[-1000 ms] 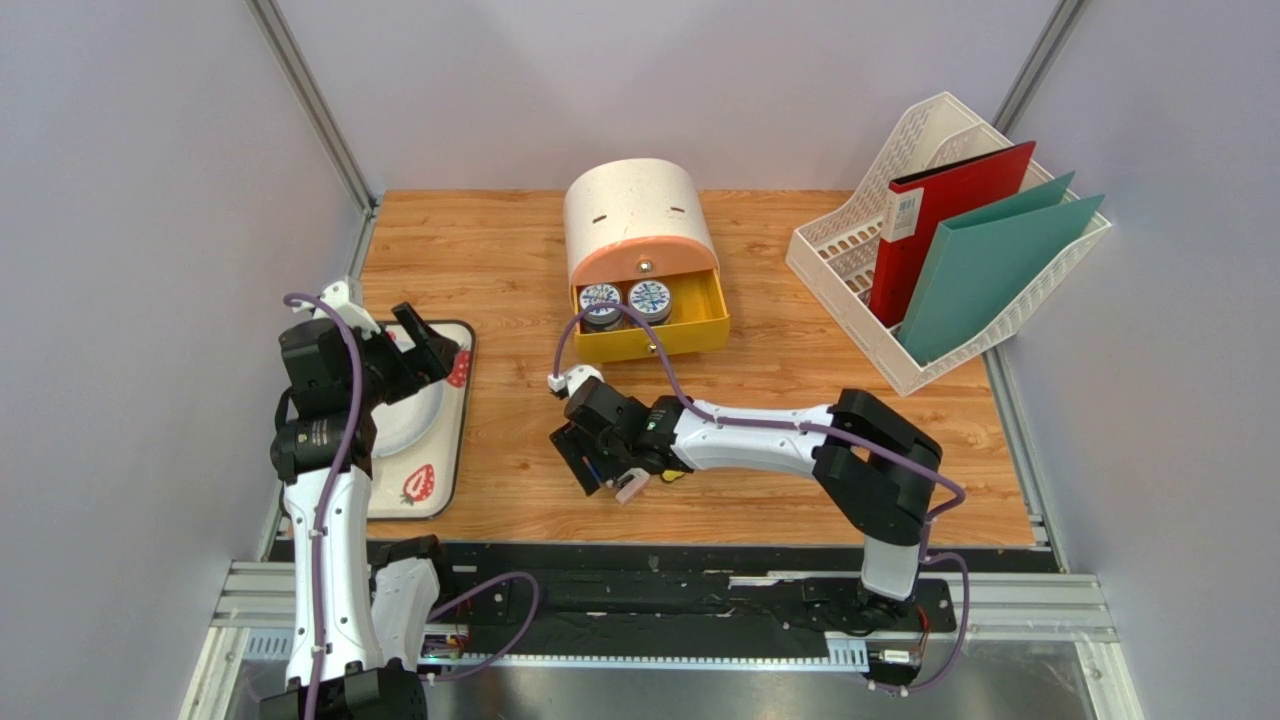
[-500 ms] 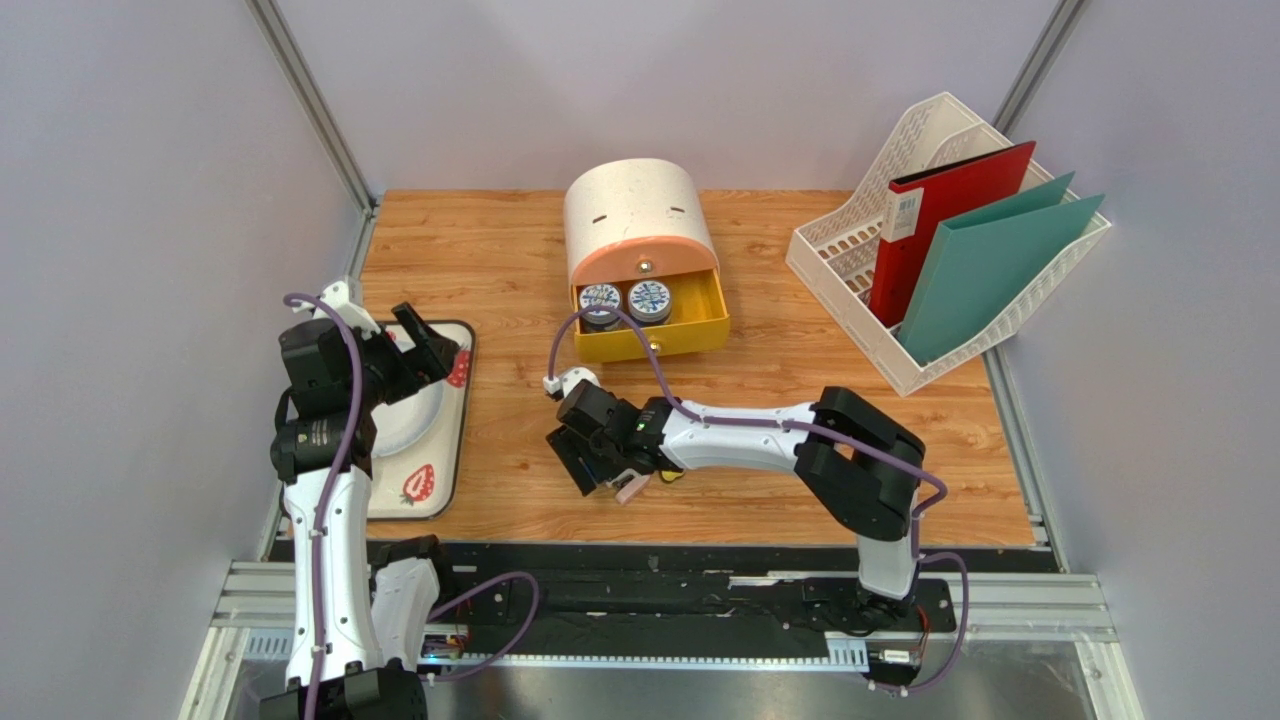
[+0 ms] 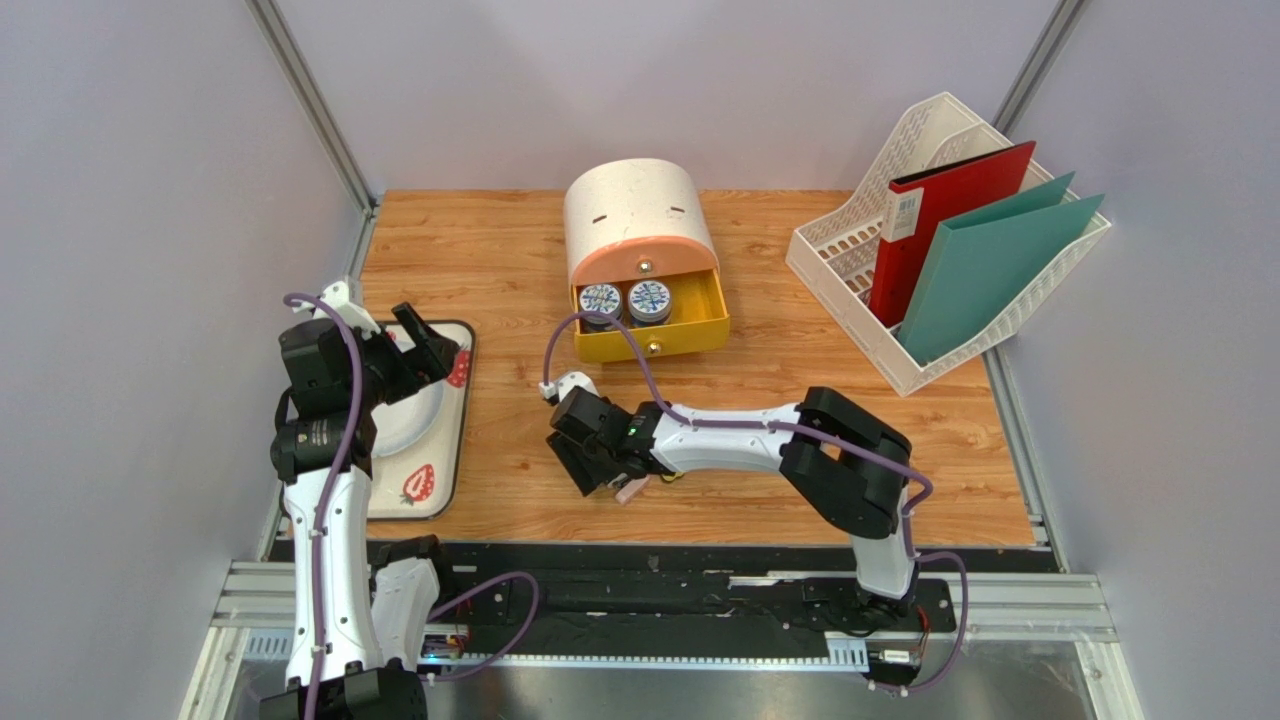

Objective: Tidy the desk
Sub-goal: Pick up the stationery from the corner of the board.

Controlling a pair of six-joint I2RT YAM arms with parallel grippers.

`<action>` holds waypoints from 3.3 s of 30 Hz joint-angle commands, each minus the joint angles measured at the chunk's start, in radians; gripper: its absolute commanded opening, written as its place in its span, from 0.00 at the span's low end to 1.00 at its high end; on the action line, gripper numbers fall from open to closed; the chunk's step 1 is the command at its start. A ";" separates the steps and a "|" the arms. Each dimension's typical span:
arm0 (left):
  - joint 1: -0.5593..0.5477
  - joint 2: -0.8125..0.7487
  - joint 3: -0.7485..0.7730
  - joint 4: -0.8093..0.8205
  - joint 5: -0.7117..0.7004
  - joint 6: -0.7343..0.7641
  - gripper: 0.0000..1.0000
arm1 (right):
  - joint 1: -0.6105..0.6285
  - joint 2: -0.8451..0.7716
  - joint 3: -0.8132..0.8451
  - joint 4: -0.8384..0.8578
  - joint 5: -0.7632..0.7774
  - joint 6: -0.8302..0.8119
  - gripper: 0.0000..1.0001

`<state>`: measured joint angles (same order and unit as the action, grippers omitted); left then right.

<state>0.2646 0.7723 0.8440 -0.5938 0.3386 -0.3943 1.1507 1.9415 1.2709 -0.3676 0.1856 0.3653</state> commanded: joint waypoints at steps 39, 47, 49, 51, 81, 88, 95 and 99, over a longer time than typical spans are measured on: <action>0.010 -0.027 -0.002 0.019 0.007 0.015 0.99 | 0.027 -0.260 -0.074 -0.324 0.333 0.644 0.85; 0.010 -0.030 -0.005 0.022 0.011 0.014 0.99 | -0.003 -0.253 -0.114 -0.278 0.265 0.710 0.83; 0.010 -0.031 -0.005 0.022 0.010 0.015 0.99 | -0.006 -0.242 -0.105 -0.260 0.247 0.710 0.83; 0.010 -0.031 -0.005 0.020 0.008 0.014 0.99 | -0.006 -0.233 -0.097 -0.257 0.241 0.719 0.83; 0.010 -0.031 -0.006 0.023 0.017 0.012 0.99 | -0.046 -0.121 -0.110 -0.200 0.075 0.802 0.69; 0.010 -0.028 -0.005 0.023 0.014 0.014 0.99 | -0.048 -0.151 -0.111 -0.170 0.094 0.680 0.65; 0.010 -0.025 -0.005 0.025 0.013 0.012 0.99 | -0.037 -0.302 -0.232 0.053 0.040 0.304 0.77; 0.010 -0.024 -0.005 0.023 0.013 0.012 0.99 | -0.036 -0.320 -0.258 0.070 -0.102 0.117 0.79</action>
<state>0.2646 0.7498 0.8421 -0.5938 0.3393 -0.3943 1.1061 1.6630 1.0260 -0.4007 0.2028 0.7372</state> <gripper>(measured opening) 0.990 0.779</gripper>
